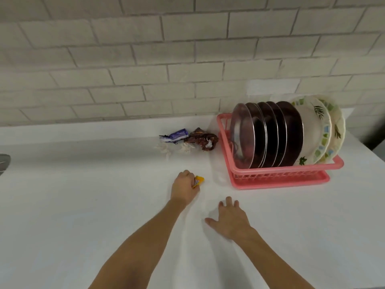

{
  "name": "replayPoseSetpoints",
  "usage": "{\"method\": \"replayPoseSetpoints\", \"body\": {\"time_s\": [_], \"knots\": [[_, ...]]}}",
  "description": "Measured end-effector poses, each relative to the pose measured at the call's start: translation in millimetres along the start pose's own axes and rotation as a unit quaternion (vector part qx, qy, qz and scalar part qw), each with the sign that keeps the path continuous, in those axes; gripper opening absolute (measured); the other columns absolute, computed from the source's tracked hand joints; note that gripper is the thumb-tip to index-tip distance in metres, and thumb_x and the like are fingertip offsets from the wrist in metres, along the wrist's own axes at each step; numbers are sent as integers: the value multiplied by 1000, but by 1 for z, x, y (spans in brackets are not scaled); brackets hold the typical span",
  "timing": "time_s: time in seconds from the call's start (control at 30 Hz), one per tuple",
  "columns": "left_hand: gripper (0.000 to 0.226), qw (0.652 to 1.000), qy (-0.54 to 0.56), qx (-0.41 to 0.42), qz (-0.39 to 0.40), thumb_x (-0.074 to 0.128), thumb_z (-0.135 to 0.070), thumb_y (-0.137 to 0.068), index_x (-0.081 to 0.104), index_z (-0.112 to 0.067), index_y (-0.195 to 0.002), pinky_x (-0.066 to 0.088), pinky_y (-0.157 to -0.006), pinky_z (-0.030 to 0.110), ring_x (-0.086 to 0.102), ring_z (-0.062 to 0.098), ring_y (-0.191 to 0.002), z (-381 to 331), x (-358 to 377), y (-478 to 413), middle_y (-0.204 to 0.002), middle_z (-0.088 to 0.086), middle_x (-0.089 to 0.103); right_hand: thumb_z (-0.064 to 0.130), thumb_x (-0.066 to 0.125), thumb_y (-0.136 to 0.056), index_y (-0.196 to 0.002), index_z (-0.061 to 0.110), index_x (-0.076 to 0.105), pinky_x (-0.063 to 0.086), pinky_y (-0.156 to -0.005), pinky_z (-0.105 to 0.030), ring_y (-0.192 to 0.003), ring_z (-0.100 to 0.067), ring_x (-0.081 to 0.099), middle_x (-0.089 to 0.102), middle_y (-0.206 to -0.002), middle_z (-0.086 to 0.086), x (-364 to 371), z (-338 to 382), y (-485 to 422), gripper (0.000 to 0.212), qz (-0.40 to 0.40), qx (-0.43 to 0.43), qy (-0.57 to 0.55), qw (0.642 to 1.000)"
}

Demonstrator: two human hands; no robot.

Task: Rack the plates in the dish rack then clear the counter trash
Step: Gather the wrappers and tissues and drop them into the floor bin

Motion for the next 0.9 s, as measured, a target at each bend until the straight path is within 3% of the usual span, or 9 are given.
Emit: {"method": "replayPoseSetpoints", "body": {"time_s": [0.1,0.2,0.3,0.4,0.5,0.57,0.7,0.8,0.9], "knots": [[23,994,88,-22,-54,66,-8,-74,53,-15,-92,32,-65,22,49,16,-82,-3,5,30,-91,-2,51,67,40,-90,-149,8,27,35,-110,-40,-144,-38,16,14,-156,-13,-1,-4,1,85,-2,-1,1,1000],[46,979,176,-63,-85,61,1,-78,60,-20,-119,44,-74,16,53,7,-86,0,6,51,-109,-8,43,66,39,-91,-151,10,24,34,-112,-41,-145,-37,14,12,-158,-12,-1,-4,4,83,-3,-4,3,1000],[31,983,164,-30,-77,58,4,-79,71,-14,-101,42,-81,8,55,8,-95,11,4,55,-115,-9,42,63,38,-93,-153,12,19,32,-114,-41,-147,-36,10,6,-160,-12,-1,-1,6,81,5,-9,3,1000],[11,975,196,-43,-95,61,4,-81,70,-3,-81,42,-89,16,56,7,-105,10,-3,54,-113,-7,55,61,37,-95,-154,13,15,30,-115,-41,-149,-35,7,0,-162,-12,-2,-6,10,79,10,-5,13,1000],[13,954,263,-95,-106,60,-7,-82,69,-2,-75,50,-70,33,59,20,-69,13,-13,47,-73,8,66,60,37,-95,-154,13,18,32,-114,-40,-148,-34,14,3,-162,-12,-10,-7,12,77,5,-9,26,1000],[15,950,272,-122,-93,58,-10,-78,64,-3,-66,42,-57,31,47,20,-56,19,-17,40,-64,18,59,60,37,-95,-151,13,25,36,-111,-39,-143,-33,26,11,-161,-12,-14,-3,12,74,3,-12,32,999],[15,949,269,-150,-62,57,4,-72,65,-5,-62,38,-52,25,46,12,-52,22,-16,35,-60,15,60,55,39,-96,-135,14,48,45,-95,-35,-117,-28,54,43,-137,-8,-24,1,9,57,2,-19,38,999],[17,953,265,-136,-65,50,6,-69,57,-4,-58,32,-51,27,39,13,-51,24,-13,30,-54,16,51,48,42,-97,-122,14,54,44,-88,-33,-109,-27,56,53,-122,-7,-39,-1,2,44,-1,-28,49,998],[22,951,280,-118,-68,45,8,-70,51,-6,-54,28,-50,26,33,11,-49,22,-12,31,-48,5,40,41,45,-97,-118,14,55,45,-82,-33,-105,-26,58,56,-114,-5,-48,-3,-10,36,-33,-54,46,997]]}}
Point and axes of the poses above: each hand's wrist, its own y-axis away from the middle knuckle, its own x-axis out of the palm, z = x × y, the point moved 1 cm from there along -y, towards the middle knuckle
